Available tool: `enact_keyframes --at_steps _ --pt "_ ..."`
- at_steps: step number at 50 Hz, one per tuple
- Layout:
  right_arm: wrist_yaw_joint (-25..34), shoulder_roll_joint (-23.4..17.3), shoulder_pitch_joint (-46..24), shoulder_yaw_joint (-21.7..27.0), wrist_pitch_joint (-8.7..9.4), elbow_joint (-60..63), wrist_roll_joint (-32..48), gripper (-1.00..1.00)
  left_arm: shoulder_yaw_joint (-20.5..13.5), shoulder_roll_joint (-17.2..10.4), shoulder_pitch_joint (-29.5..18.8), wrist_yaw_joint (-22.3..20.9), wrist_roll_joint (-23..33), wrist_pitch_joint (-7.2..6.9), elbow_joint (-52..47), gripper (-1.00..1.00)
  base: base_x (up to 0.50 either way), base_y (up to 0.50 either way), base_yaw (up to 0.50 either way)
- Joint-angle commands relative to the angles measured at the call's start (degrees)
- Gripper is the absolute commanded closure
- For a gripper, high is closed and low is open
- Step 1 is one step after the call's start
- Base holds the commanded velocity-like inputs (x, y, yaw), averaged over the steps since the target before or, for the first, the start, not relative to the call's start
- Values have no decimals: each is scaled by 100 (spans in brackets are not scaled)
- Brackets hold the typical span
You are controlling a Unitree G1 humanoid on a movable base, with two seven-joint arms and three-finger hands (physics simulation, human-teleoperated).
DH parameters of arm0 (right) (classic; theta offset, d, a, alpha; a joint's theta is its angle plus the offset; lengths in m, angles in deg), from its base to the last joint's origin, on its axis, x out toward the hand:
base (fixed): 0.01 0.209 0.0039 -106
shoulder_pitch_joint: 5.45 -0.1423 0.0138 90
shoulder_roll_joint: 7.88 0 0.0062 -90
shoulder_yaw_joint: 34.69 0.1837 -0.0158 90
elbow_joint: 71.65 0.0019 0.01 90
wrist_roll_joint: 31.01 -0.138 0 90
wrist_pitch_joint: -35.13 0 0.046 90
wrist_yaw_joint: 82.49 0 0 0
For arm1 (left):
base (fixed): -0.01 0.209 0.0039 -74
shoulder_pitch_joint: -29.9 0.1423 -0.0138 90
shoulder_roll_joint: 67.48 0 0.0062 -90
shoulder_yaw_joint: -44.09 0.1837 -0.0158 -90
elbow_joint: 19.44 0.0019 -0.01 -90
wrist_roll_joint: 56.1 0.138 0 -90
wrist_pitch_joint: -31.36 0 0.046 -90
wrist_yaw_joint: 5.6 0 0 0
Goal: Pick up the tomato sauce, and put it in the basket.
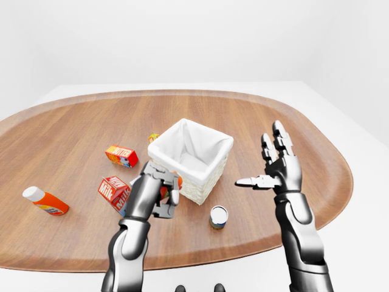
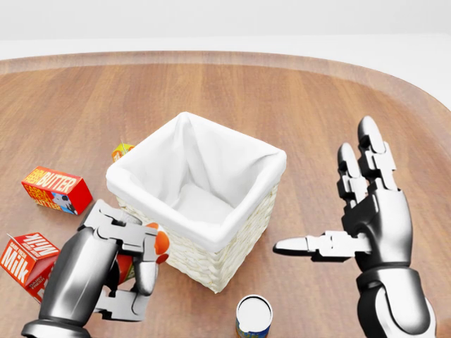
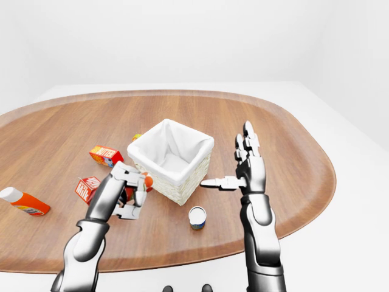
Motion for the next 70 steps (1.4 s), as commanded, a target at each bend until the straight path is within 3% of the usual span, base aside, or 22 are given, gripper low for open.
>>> enact_keyframes --at_steps 1,23,35,45,56,70 --pt "4 11 -5 -18 0 -89 28 -100 -42 2 -76 -66 171 0 -301 100 0 0 0" --pt "4 7 21 -12 0 -15 25 -100 -275 -35 -800 -578 378 0 -431 100 0 0 0" --pt "10 12 29 -20 0 -29 36 -100 -363 -97 -1673 -1099 728 0 -386 100 0 0 0" --pt "8 9 33 -10 0 25 26 -100 -544 -210 -2239 -1259 669 0 -14 100 0 0 0" --pt "5 6 16 0 0 16 16 -100 -765 -492 -2884 -1165 307 0 887 100 0 0 0" --pt "-28 -19 -57 33 0 -2 -29 -100 -974 -914 -3833 -719 -216 0 2723 100 0 0 0"
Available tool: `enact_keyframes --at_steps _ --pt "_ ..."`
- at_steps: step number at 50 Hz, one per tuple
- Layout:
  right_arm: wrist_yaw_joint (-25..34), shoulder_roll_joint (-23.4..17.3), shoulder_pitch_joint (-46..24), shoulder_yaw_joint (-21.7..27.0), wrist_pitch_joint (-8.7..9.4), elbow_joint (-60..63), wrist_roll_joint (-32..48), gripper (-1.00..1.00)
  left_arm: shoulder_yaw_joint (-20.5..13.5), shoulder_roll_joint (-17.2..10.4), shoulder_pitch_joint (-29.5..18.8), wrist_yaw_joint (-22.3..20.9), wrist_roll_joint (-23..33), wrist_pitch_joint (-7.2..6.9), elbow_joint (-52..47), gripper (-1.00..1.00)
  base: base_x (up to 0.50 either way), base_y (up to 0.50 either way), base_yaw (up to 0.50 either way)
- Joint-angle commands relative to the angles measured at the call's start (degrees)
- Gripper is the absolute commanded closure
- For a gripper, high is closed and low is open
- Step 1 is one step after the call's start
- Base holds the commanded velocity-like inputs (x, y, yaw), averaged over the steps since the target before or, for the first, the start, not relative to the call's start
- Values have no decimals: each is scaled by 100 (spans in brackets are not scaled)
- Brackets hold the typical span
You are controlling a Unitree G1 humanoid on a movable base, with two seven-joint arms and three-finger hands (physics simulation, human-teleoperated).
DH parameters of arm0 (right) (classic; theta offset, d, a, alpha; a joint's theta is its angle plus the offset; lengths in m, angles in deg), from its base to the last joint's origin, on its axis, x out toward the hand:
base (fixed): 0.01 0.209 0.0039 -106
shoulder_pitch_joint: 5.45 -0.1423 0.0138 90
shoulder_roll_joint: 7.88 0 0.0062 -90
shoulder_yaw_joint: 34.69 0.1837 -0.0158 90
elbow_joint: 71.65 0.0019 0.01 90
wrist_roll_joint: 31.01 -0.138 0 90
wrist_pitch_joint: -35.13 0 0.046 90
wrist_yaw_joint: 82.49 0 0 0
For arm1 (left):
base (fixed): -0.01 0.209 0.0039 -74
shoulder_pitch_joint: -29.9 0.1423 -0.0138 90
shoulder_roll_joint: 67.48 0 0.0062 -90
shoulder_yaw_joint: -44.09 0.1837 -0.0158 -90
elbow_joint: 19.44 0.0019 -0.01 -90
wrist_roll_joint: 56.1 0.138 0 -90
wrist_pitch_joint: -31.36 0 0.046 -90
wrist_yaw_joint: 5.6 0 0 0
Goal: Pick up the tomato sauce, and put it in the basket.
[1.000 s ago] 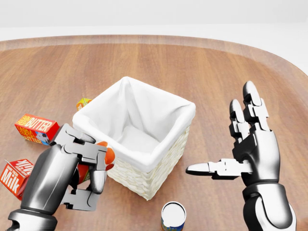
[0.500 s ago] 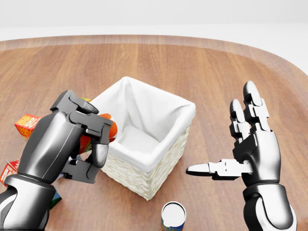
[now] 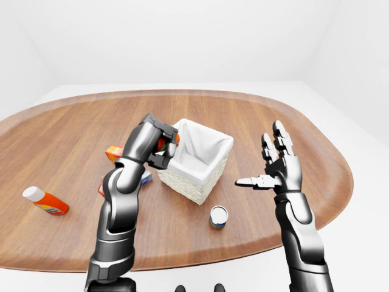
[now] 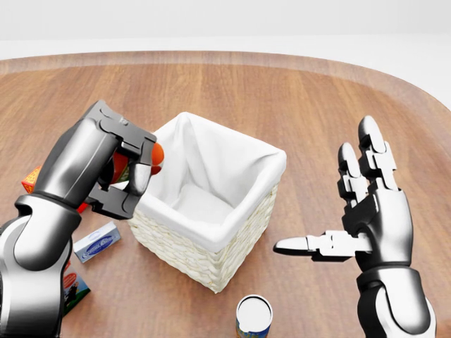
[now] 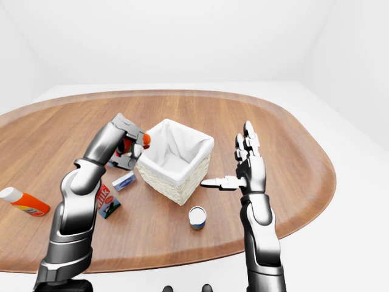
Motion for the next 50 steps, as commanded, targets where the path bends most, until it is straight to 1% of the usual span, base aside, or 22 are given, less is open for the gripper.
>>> enact_keyframes --at_steps 1,5,6,9,17,20,25,35,42,46,50 --pt "-28 -24 -61 35 0 13 -44 -100 -143 -332 -844 374 -262 0 1410 100 0 0 0" --pt "-46 -36 -93 56 0 40 -74 -100 -176 -417 -1128 500 -434 0 2003 100 0 0 0" --pt "-50 -36 -100 56 0 27 -74 -100 -203 -455 -1282 578 -526 0 2345 100 0 0 0" --pt "-53 -39 -99 57 0 36 -83 -100 -211 -521 -1516 710 -687 0 2861 100 0 0 0" --pt "-58 -40 -104 48 0 23 -82 -100 -157 -618 -2028 924 -842 0 3823 100 0 0 0" --pt "-61 -41 -112 49 0 20 -83 -100 -130 -640 -2326 984 -878 0 4235 100 0 0 0" --pt "-62 -45 -108 55 0 57 -94 -100 -91 -655 -2682 1087 -921 0 4819 100 0 0 0" --pt "-42 -37 -73 51 0 78 -109 -100 -82 -733 -3138 1230 -1001 0 5720 100 0 0 0" --pt "-41 -28 -60 46 0 83 -97 -100 -50 -755 -3562 1369 -1072 0 6608 100 0 0 0" --pt "-31 -15 -8 34 0 131 -106 -100 -17 -744 -3886 1470 -1088 0 7235 100 0 0 0" --pt "-13 -6 33 17 0 170 -99 -100 4 -722 -4101 1535 -1096 0 7632 100 0 0 0"
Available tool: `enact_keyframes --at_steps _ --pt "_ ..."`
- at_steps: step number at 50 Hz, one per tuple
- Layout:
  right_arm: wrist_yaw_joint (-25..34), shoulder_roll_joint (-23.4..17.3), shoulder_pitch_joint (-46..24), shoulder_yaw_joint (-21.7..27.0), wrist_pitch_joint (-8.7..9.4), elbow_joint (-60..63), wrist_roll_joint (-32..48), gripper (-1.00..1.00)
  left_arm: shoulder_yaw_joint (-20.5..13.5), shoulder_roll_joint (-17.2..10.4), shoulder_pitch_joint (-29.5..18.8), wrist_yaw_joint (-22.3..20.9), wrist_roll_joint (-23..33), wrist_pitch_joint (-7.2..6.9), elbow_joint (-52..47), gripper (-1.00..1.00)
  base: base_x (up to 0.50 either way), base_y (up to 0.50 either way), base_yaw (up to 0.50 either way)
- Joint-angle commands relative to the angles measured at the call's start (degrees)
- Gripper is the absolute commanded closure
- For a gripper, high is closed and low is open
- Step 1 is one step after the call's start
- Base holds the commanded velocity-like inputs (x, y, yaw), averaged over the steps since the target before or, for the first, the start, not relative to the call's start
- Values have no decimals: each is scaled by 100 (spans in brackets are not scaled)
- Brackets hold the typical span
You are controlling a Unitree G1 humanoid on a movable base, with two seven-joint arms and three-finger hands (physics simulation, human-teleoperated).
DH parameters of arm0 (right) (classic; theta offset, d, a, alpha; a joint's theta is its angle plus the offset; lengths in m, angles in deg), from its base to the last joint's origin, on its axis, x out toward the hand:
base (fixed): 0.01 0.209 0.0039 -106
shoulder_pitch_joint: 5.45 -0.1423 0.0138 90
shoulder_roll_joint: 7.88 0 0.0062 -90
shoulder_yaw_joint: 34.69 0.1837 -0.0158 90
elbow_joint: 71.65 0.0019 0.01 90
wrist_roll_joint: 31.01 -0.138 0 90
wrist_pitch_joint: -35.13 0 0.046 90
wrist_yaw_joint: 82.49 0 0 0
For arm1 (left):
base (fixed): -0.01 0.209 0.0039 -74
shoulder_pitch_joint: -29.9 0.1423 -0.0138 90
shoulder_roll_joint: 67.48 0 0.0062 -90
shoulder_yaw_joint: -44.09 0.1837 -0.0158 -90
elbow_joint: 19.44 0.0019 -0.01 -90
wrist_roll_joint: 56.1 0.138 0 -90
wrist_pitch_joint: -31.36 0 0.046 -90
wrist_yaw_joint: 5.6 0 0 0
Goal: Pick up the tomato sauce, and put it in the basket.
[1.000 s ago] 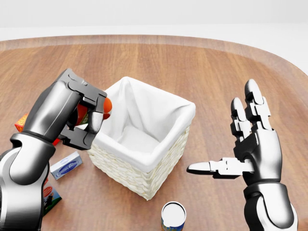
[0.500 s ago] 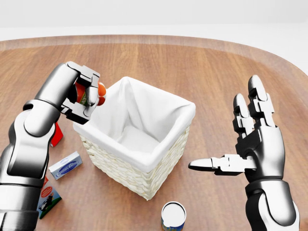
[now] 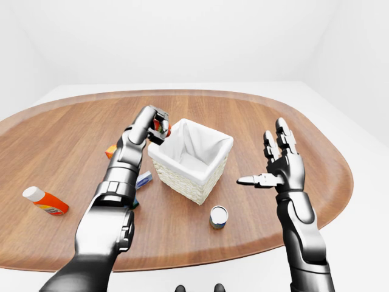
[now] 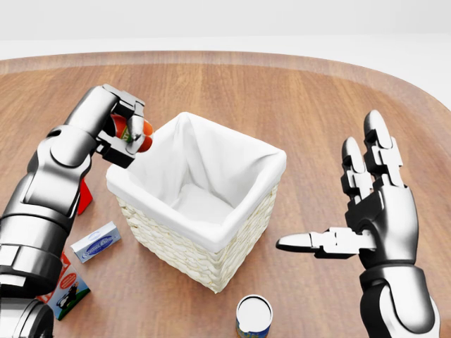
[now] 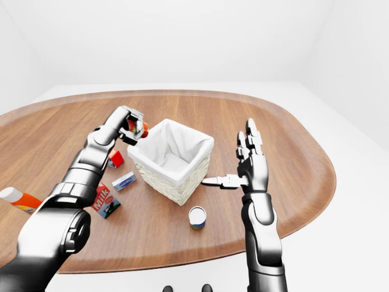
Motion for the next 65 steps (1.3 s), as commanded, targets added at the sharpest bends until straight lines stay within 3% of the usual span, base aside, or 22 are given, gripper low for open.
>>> enact_keyframes --at_steps 1,20,34,65 --pt "28 20 80 -22 0 77 -1 -100 53 0 -698 331 17 0 1273 100 0 0 0" --pt "125 78 306 -89 0 284 33 -100 130 184 -1114 356 145 96 1828 100 0 0 0" --pt "168 101 362 -103 0 311 56 -100 187 384 -1325 295 291 71 1937 100 0 0 0" --pt "129 96 316 -76 0 362 8 -100 199 581 -1272 273 555 381 2330 100 0 0 0"
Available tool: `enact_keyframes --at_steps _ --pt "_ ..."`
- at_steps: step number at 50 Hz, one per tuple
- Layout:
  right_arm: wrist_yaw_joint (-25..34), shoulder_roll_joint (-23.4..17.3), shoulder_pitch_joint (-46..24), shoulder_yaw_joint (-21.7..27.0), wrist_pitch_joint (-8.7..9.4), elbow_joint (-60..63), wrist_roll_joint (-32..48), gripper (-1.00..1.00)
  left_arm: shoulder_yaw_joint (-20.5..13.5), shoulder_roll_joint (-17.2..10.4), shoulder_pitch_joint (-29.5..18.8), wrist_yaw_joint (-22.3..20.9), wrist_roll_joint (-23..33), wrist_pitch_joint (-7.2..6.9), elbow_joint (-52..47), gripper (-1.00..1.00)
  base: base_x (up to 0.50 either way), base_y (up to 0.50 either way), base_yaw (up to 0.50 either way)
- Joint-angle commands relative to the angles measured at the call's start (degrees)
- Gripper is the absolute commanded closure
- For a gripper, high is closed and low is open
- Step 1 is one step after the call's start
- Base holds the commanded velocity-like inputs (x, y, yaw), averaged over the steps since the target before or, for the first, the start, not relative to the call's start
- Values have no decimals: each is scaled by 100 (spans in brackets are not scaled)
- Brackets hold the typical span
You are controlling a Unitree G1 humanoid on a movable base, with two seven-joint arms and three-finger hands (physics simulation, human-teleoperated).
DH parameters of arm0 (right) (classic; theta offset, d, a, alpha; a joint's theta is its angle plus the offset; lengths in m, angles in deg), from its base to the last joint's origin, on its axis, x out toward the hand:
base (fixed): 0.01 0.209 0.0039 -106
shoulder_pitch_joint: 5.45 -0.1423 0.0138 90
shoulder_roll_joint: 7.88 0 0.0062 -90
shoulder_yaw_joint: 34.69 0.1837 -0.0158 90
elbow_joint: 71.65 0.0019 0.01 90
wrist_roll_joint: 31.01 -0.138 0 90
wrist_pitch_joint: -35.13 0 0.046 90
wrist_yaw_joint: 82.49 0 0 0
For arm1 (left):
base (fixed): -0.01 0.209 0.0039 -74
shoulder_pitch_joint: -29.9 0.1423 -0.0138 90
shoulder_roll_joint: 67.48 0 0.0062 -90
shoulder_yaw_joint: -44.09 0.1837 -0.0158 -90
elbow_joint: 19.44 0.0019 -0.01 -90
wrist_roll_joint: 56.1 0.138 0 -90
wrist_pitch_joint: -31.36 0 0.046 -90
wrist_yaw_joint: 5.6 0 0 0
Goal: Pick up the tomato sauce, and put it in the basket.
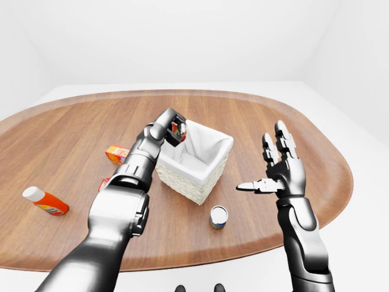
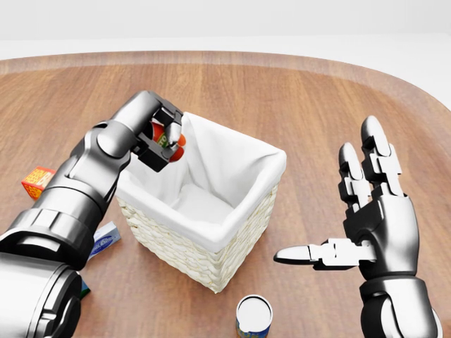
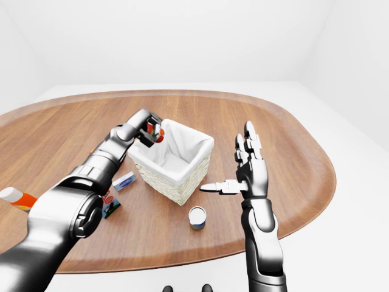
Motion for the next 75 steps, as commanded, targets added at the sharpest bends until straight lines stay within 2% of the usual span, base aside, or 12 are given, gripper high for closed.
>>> enact_keyframes --at_steps 1,15,40,56,57,58,59,67,75 --pt "-20 -3 -12 11 0 41 -25 -100 -28 48 12 114 182 29 55 100 0 0 0" --pt "-81 -36 -89 110 0 205 -186 -100 -10 218 65 90 305 130 177 100 0 0 0" --pt "-173 -84 -240 165 0 128 -267 -100 -41 306 148 91 411 275 258 100 0 0 0" --pt "-212 -108 -319 190 0 66 -290 -100 -45 340 149 41 481 229 288 100 0 0 0" --pt "-215 -110 -322 191 0 70 -295 -100 -48 341 141 22 481 229 286 94 0 0 0" --pt "-217 -110 -321 190 0 69 -296 -100 -50 342 138 18 480 228 285 53 0 0 0" --pt "-216 -110 -313 186 0 76 -298 -100 -49 341 118 -1 483 208 278 -100 0 0 0" --pt "-202 -104 -277 169 0 91 -293 -100 -45 333 118 43 498 193 272 -100 0 0 0" --pt "-191 -102 -265 168 0 102 -295 -100 -73 327 60 128 450 244 256 -100 0 0 0"
